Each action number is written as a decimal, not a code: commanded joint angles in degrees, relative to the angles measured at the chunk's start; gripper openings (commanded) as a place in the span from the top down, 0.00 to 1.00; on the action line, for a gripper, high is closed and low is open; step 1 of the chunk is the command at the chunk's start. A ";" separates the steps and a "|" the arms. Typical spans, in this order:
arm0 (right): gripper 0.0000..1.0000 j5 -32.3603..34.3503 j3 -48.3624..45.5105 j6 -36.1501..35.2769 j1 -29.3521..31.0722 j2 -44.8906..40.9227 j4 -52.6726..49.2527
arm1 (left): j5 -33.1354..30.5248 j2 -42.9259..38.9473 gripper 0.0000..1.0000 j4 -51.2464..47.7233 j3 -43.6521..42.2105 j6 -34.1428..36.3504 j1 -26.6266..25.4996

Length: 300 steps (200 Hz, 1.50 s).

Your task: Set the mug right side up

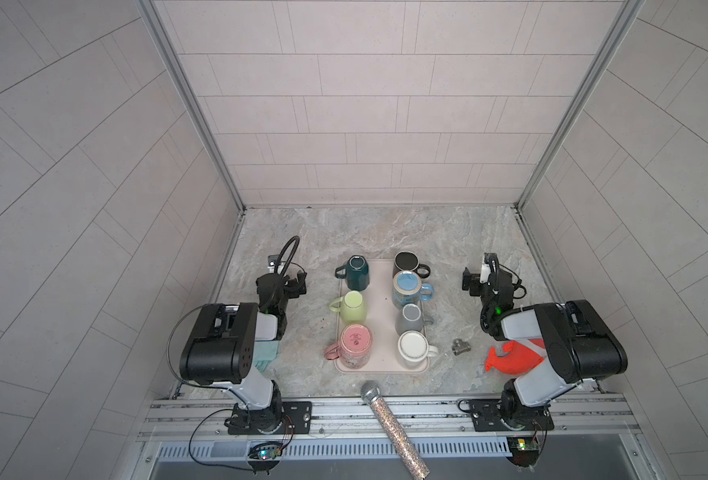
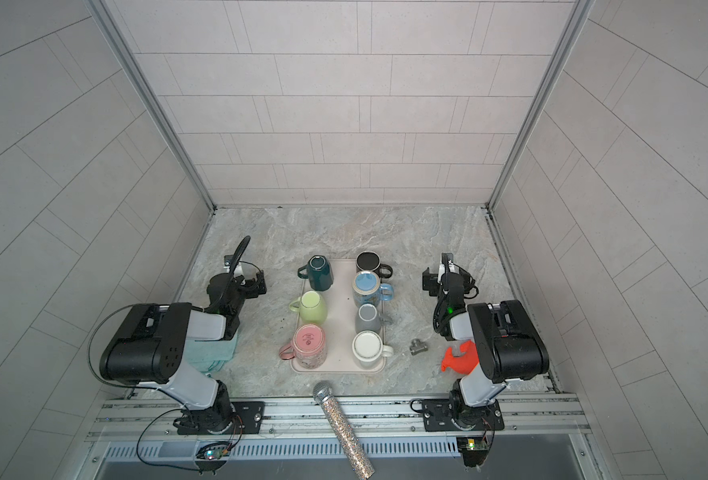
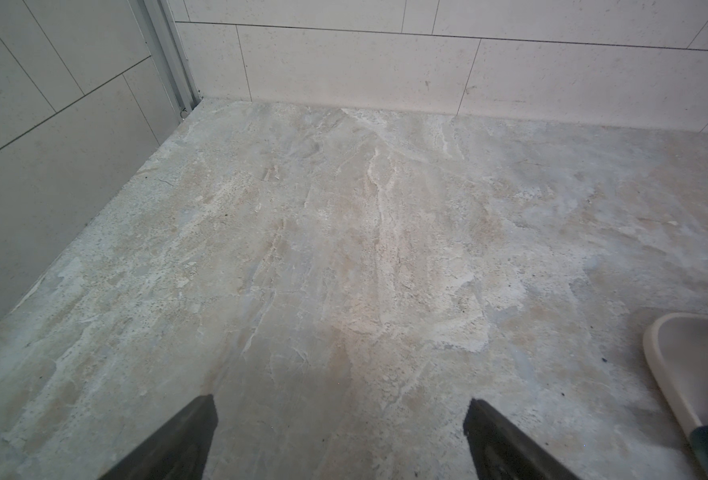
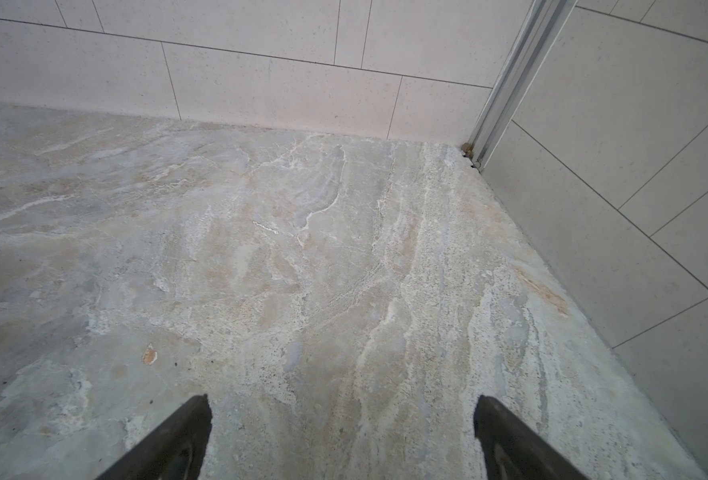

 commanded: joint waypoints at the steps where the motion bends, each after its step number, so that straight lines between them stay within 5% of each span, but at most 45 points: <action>1: 0.01 0.55 -0.01 -0.32 0.06 0.01 0.54 | -0.49 -0.71 0.00 0.18 1.35 0.82 -0.06; 50: 0.03 -0.34 0.12 -1.07 0.26 -3.99 -2.47 | -0.91 -2.03 0.00 0.69 0.74 0.45 0.02; 106: 0.06 -0.07 11.21 1.67 1.29 -25.25 -38.40 | -8.48 -18.20 0.00 -20.41 6.33 -2.94 -2.01; 143: 0.10 -1.15 28.34 6.87 6.61 -30.58 -68.33 | -1.52 -25.33 0.01 -32.37 13.37 -13.94 -2.53; 213: 0.18 -14.40 62.05 16.62 11.87 -13.96 -110.04 | 7.07 -27.13 0.05 -50.76 25.46 -19.63 -7.14; 242: 0.22 -22.64 69.05 17.73 10.09 -6.47 -115.54 | 8.74 -28.81 0.04 -51.04 25.41 -19.76 -8.84; 273: 0.29 -36.07 73.32 27.88 7.07 0.05 -115.39 | 5.42 -29.58 0.04 -51.27 24.85 -17.95 -9.47; 300: 0.30 -38.93 73.03 35.30 5.43 3.52 -114.34 | 6.05 -29.67 0.04 -51.28 25.12 -17.91 -9.45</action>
